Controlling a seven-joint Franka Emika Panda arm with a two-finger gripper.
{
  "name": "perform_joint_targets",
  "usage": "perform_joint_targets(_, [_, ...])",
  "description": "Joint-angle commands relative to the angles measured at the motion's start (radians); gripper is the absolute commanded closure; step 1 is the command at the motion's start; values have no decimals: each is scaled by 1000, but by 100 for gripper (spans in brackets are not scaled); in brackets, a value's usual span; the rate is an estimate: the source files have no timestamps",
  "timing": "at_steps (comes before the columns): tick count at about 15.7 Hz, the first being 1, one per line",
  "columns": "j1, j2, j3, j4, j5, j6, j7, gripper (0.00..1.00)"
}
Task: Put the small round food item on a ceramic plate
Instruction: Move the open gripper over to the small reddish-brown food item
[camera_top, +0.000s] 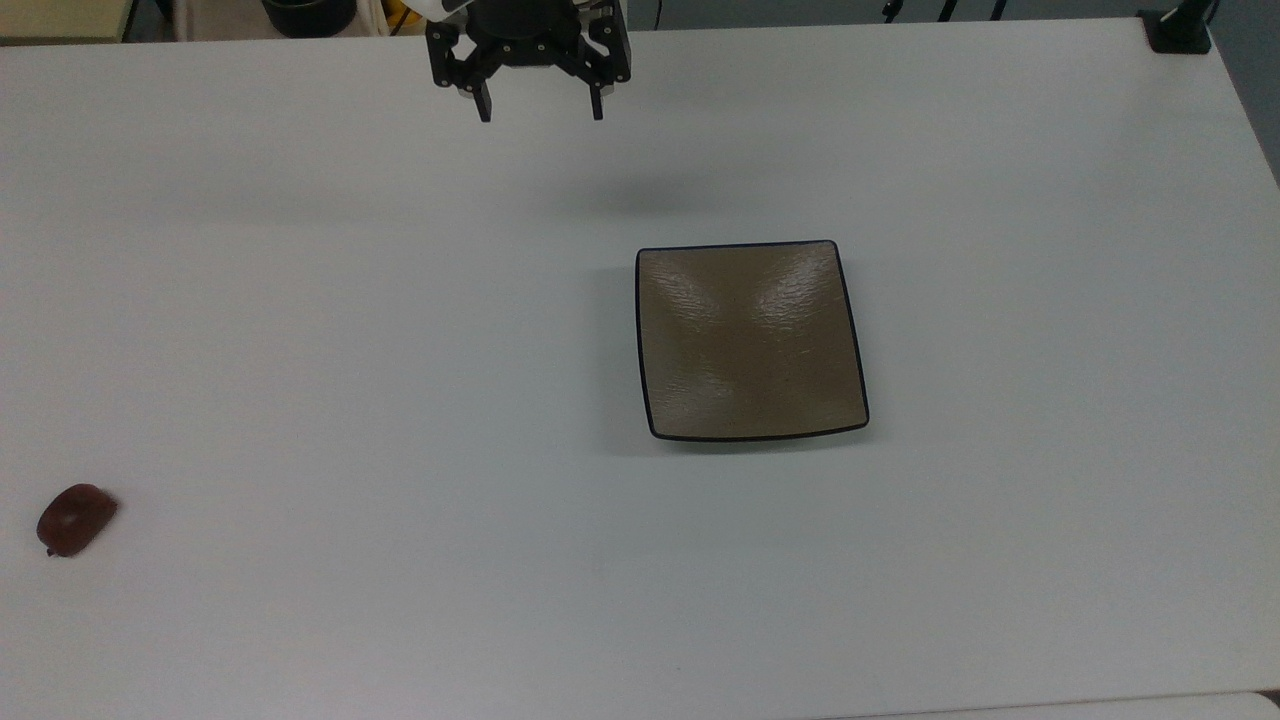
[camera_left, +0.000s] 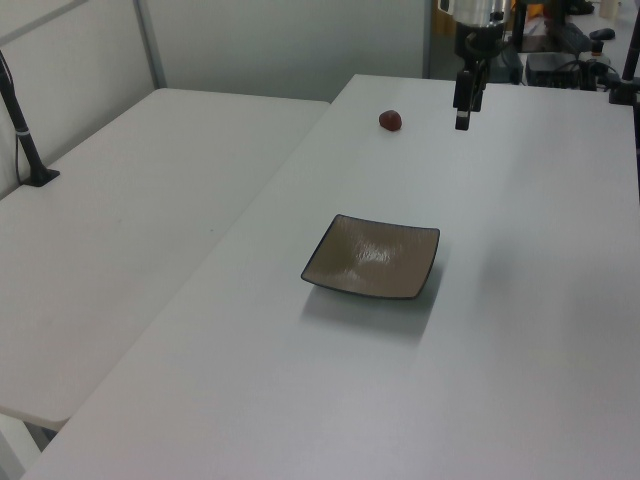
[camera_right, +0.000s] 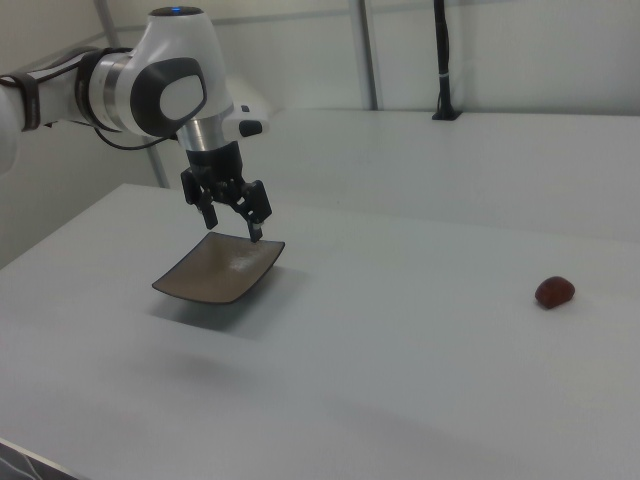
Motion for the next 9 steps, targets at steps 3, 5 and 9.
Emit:
perform_joint_targets(3, [41,-31,-45,-53,11,57,11,0])
perform_joint_targets(5, [41,-29,-48,-50,11,59,23,0])
perform_joint_targets(9, [40,-32,-48,-50,11,57,21,0])
